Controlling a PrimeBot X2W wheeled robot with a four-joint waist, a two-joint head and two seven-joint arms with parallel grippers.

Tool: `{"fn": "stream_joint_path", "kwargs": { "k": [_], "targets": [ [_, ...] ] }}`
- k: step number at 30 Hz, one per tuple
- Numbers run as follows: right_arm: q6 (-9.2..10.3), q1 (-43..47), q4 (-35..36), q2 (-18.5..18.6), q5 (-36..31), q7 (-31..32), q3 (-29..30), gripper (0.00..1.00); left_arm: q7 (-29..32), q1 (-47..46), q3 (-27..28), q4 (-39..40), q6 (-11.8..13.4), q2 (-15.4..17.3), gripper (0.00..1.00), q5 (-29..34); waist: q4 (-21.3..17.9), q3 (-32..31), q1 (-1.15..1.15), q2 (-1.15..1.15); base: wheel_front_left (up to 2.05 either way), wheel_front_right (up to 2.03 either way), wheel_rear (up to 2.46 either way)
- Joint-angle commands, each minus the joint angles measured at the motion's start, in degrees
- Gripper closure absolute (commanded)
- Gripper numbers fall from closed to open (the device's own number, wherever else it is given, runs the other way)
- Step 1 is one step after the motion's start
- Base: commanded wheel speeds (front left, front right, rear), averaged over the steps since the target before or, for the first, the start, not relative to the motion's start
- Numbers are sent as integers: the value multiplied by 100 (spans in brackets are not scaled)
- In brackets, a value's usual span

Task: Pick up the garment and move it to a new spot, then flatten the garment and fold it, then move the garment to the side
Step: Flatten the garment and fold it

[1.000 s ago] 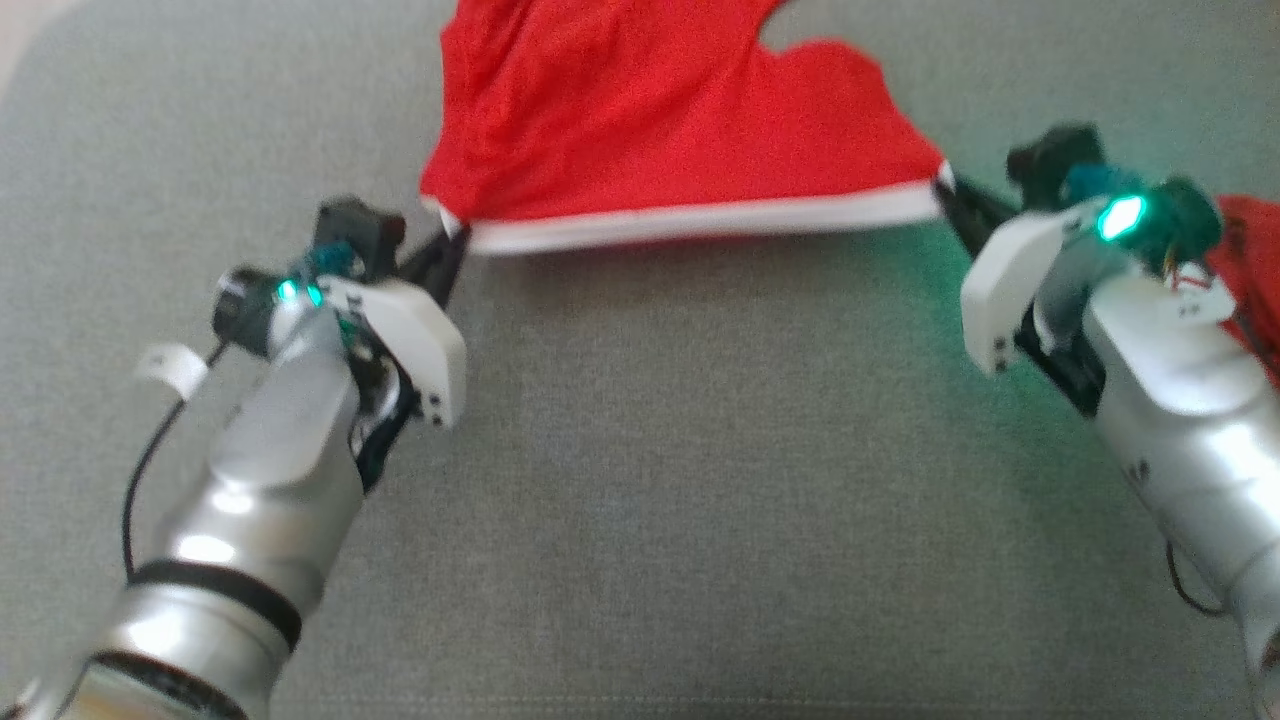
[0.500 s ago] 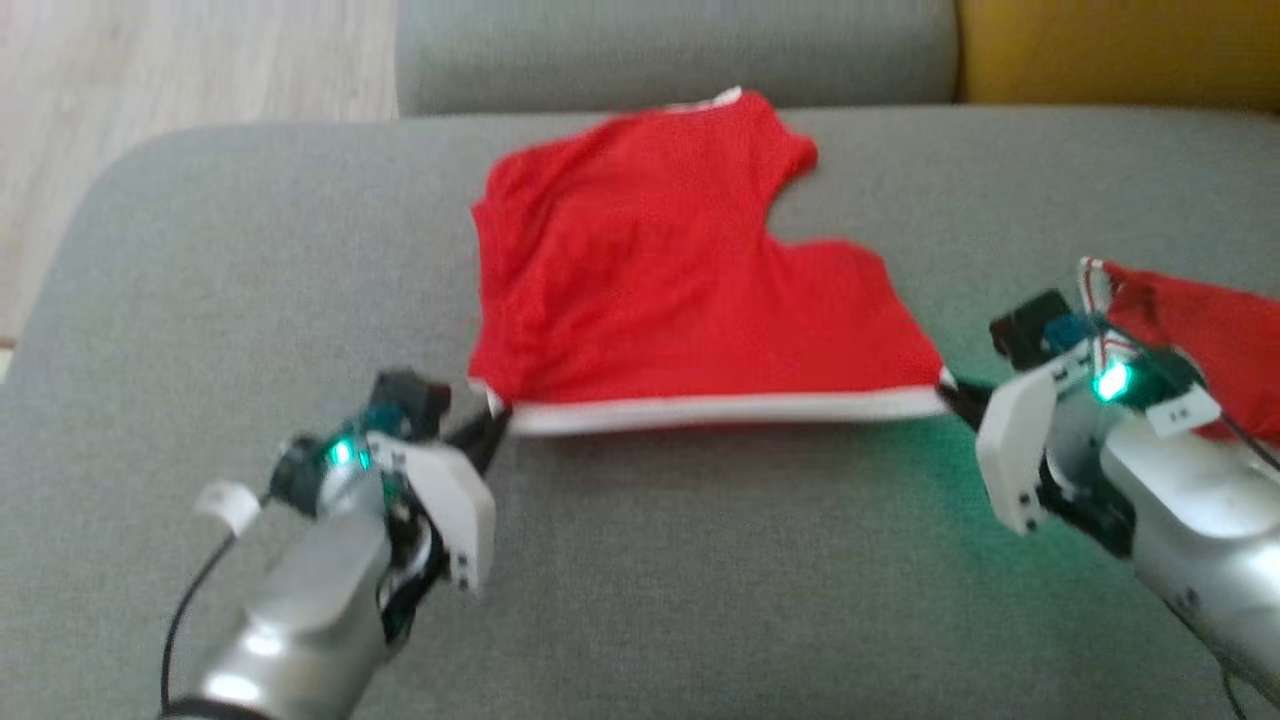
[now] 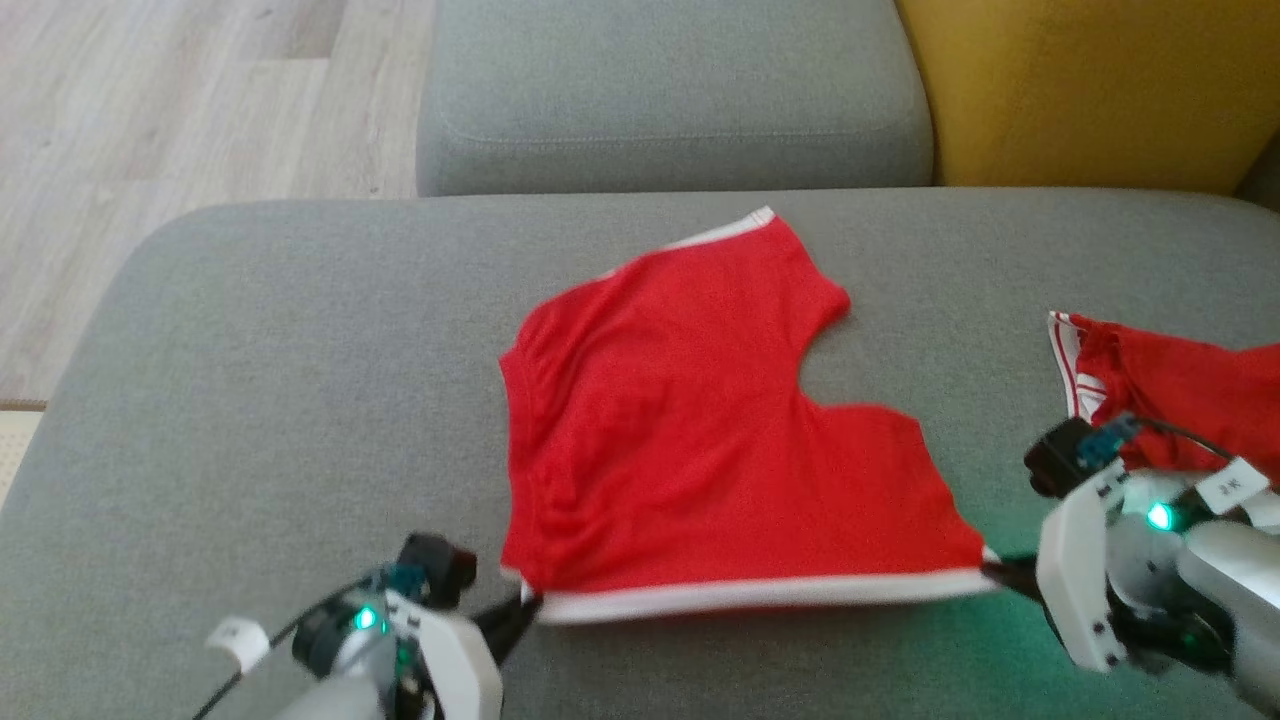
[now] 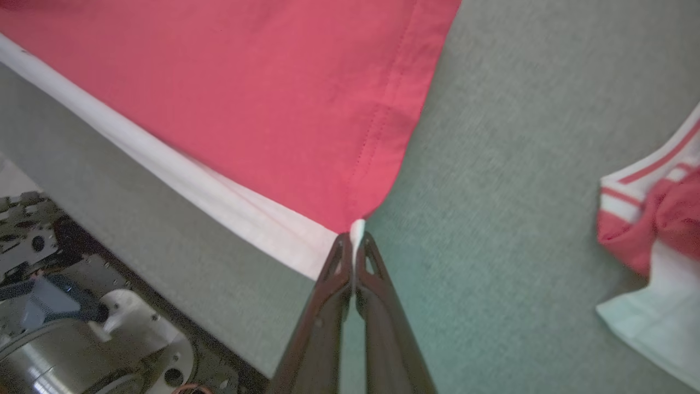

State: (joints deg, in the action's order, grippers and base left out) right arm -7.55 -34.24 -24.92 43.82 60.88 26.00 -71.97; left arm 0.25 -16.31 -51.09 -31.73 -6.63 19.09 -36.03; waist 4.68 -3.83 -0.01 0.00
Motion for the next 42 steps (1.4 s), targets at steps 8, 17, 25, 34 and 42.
{"fn": "stream_joint_path", "kwargs": {
  "k": [8,17,25,34,42],
  "targets": [
    [6,400,850,1145,615,866,-25,100,873,556,206,1729,385,1040,100,-312,74,-101,1,0,0,0,0],
    [6,15,1249,1429,634,652,485,100,1171,595,432,2955,872,1336,100,-369,228,28,1,0,0,0,0],
    [6,-687,1147,1316,595,720,1118,100,1310,-181,558,3147,982,1085,100,-180,574,485,1,0,0,0,0],
    [6,-1779,958,1033,177,1152,1610,100,1330,-1395,561,2449,663,619,100,45,950,1354,1,0,0,0,0],
    [6,-2689,612,707,-439,1485,1586,100,1102,-2419,627,1358,399,67,100,112,1104,2120,1,0,0,0,0]
  ]
}}
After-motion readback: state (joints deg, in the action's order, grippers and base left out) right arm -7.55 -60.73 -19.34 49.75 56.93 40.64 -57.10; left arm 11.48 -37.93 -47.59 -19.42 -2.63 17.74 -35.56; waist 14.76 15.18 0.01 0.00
